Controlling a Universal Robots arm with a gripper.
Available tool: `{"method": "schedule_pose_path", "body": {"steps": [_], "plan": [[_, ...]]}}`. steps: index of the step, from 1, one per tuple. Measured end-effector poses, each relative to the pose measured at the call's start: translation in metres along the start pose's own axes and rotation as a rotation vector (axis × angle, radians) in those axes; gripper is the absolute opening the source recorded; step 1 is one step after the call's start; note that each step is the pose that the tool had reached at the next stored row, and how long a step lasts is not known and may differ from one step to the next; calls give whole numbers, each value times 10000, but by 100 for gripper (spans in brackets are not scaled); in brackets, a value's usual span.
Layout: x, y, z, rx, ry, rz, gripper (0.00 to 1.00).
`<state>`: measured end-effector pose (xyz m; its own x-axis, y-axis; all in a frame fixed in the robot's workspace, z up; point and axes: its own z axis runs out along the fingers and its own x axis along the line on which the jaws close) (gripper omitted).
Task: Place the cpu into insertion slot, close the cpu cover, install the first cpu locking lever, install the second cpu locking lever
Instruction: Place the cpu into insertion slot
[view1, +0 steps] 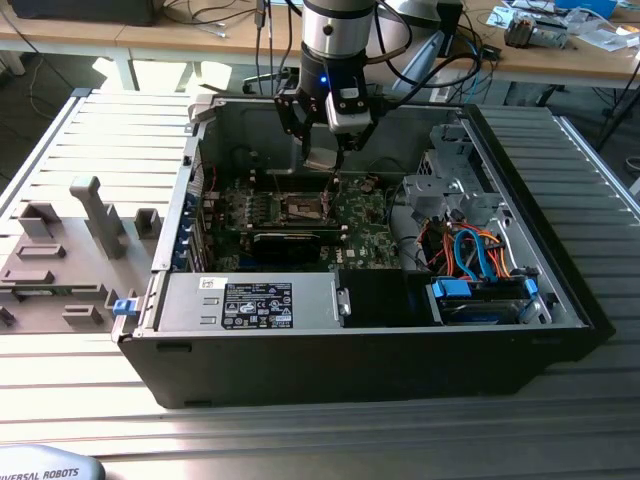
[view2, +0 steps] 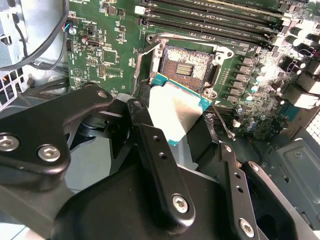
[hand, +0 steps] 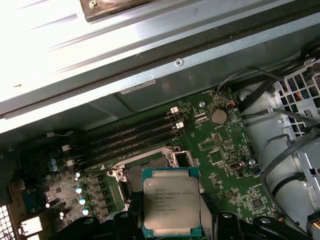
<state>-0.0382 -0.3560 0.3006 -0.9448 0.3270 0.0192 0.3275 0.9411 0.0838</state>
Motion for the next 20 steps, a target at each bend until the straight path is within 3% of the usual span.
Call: {"method": "schedule_pose_path", "body": {"steps": [20], "plan": [[0, 0, 3, -1, -10, 122, 54]]}}
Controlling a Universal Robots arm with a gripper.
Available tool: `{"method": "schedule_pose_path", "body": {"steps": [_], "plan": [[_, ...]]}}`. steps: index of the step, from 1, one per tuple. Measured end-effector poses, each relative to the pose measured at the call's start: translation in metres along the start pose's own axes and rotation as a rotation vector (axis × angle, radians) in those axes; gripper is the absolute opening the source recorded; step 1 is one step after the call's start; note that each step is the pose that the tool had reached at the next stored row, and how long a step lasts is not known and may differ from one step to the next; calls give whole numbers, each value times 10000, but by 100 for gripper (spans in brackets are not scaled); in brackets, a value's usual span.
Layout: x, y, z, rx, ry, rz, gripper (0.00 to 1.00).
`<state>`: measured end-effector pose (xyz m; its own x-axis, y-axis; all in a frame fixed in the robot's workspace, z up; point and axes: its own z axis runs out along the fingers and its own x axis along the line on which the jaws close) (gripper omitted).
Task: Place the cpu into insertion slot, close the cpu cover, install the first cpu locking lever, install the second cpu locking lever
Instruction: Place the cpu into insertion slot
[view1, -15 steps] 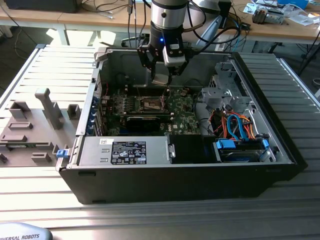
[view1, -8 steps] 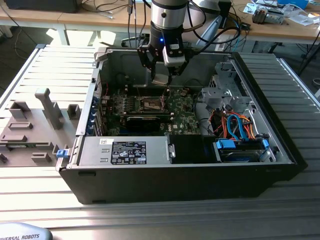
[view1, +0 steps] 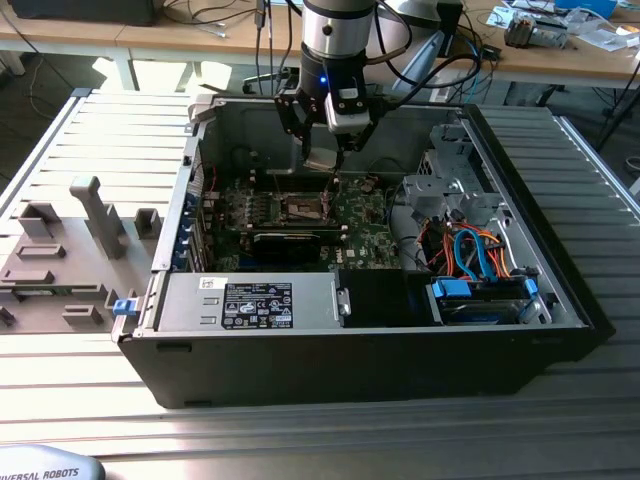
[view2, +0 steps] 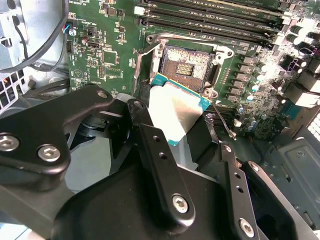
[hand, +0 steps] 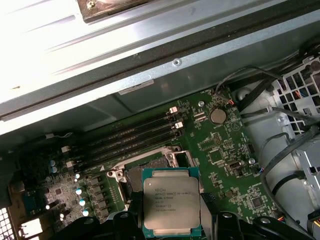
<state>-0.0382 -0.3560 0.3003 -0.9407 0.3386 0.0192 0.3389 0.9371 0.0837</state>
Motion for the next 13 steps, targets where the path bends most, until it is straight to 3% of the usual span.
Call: {"method": "schedule_pose_path", "body": {"steps": [13], "plan": [[0, 0, 2, -2, -6, 73, 54]]}}
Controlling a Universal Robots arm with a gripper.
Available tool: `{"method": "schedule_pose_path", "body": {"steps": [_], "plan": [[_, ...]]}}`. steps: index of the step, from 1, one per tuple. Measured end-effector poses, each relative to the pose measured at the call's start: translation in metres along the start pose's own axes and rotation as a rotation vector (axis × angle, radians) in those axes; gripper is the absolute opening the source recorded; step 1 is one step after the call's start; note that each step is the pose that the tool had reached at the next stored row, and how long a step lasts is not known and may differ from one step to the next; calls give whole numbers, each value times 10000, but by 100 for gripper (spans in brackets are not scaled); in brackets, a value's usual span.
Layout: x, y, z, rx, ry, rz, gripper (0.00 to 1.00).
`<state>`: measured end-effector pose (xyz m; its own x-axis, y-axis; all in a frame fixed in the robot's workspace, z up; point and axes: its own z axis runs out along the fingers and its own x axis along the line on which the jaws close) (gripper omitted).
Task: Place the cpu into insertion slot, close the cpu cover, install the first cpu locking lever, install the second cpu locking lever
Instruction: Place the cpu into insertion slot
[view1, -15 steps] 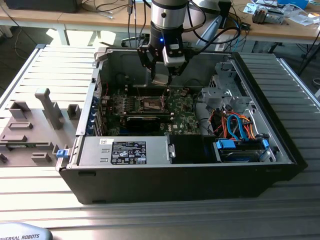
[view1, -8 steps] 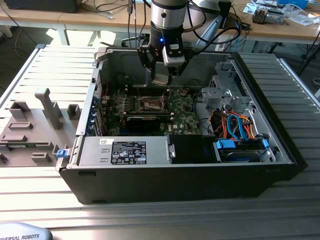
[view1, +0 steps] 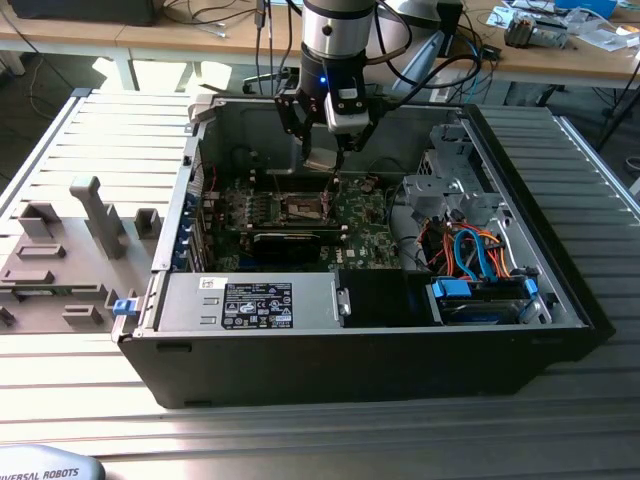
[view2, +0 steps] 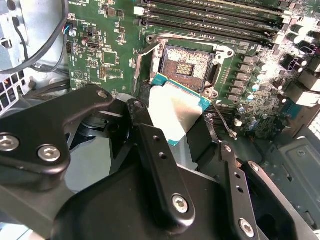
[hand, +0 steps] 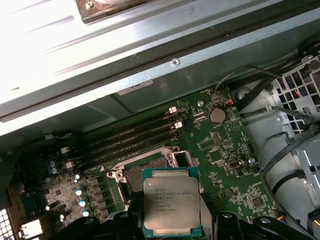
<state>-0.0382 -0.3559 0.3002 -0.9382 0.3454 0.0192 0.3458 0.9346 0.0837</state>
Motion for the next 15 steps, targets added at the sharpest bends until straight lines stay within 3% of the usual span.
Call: {"method": "schedule_pose_path", "body": {"steps": [15], "plan": [[0, 0, 3, -2, -8, 93, 54]]}}
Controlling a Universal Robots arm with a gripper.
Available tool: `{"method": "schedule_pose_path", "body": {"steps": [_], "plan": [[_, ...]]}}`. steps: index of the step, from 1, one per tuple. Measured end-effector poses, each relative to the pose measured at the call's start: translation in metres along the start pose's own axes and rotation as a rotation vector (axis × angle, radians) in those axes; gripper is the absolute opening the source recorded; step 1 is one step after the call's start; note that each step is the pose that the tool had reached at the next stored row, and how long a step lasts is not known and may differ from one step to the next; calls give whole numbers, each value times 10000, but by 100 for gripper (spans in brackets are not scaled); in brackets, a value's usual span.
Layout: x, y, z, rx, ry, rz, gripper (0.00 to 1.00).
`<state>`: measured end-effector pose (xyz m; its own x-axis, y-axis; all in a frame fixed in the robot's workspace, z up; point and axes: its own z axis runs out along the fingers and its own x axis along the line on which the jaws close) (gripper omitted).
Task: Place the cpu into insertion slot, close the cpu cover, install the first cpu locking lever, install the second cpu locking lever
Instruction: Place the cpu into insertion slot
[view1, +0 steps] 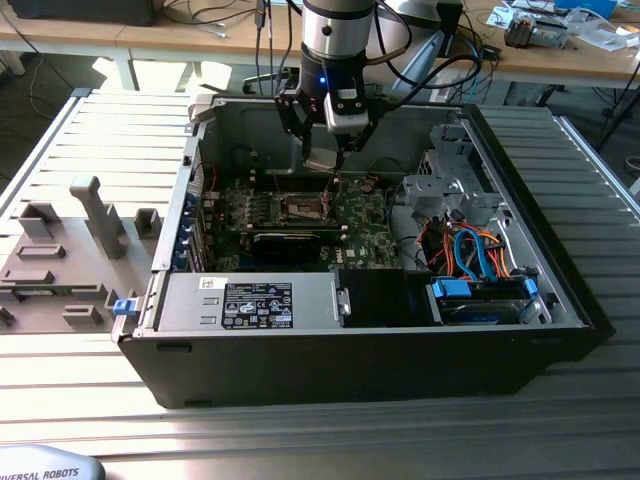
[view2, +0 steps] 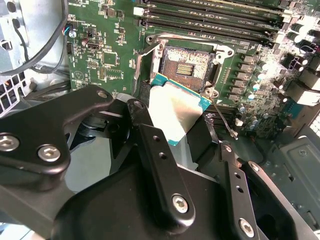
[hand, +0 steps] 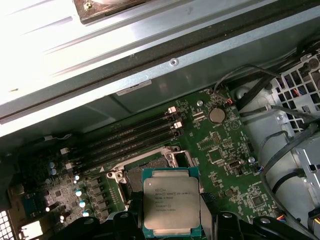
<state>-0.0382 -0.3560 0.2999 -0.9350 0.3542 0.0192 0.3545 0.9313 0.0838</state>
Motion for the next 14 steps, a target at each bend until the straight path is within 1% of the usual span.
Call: {"method": "schedule_pose_path", "body": {"steps": [14], "plan": [[0, 0, 2, -2, -8, 89, 54]]}}
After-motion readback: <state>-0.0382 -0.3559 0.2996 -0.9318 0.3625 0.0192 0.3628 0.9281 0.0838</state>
